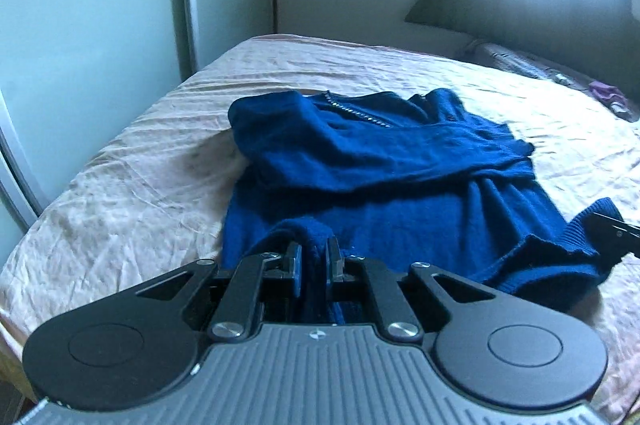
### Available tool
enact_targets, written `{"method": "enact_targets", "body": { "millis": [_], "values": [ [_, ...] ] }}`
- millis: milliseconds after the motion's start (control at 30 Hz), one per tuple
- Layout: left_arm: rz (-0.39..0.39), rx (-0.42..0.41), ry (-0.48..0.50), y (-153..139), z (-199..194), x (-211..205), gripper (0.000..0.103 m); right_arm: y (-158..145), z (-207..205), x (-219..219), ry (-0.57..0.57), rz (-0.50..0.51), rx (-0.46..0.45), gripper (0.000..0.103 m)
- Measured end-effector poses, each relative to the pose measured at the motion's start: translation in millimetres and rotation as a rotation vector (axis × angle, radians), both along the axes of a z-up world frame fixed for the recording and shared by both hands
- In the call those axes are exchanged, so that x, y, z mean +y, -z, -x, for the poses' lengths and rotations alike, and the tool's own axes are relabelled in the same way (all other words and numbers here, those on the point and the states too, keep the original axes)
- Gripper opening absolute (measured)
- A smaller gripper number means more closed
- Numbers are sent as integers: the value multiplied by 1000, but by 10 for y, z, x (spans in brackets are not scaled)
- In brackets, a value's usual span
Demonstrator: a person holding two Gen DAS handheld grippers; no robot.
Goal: Fold small clothes
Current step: 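Lift the hem with both grippers and fold it toward the collar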
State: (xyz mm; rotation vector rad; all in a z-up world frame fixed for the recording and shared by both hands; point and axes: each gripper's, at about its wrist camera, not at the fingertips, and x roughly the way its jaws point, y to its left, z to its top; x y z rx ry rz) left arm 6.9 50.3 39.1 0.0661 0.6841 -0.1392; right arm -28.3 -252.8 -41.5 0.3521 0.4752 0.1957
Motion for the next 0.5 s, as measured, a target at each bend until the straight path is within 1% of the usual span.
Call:
{"method": "enact_targets", "body": {
  "millis": [300, 500],
  "values": [
    [-56, 6, -33, 89, -155, -101, 12, -15, -116, 46, -18, 51, 12, 10],
    [-80, 1, -35, 104, -187, -155, 12, -50, -159, 8, -13, 23, -2, 10]
  ]
}}
